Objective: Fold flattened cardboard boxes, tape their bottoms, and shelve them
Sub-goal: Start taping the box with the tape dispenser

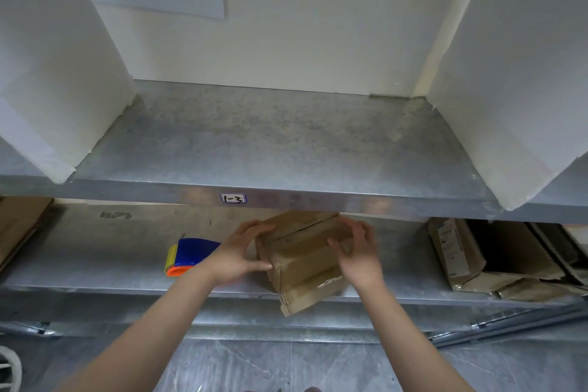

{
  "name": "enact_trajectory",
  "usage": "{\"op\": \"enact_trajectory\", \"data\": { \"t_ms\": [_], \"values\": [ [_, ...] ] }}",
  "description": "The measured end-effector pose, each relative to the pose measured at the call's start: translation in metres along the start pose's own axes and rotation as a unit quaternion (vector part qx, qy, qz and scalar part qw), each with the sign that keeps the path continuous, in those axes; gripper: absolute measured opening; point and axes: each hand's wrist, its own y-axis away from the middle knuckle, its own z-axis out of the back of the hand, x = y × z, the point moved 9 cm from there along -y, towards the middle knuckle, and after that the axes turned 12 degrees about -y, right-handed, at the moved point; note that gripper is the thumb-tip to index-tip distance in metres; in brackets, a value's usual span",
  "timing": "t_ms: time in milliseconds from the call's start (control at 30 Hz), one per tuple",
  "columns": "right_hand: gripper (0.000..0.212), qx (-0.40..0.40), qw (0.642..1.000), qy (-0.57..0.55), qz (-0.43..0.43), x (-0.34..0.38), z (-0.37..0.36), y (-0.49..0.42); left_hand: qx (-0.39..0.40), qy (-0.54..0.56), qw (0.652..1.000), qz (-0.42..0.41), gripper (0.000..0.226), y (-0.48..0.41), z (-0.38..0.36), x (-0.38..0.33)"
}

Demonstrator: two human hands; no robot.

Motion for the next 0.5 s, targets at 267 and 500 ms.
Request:
{"op": "enact_trajectory", "data": {
  "t_ms": [267,500],
  "values": [
    [0.050,-0.067,0.995,-0.073,-0.024,0.013,-0.008,0.025,-0.235,0.043,0.968,0.081,0.084,0.033,-0.027,-0.009],
    [0.117,0.094,0.983,-0.157,-0.004,0.009,-0.041,0.061,-0.240,0.065,0.967,0.058,0.053,0.054,-0.036,-0.016]
  ]
}}
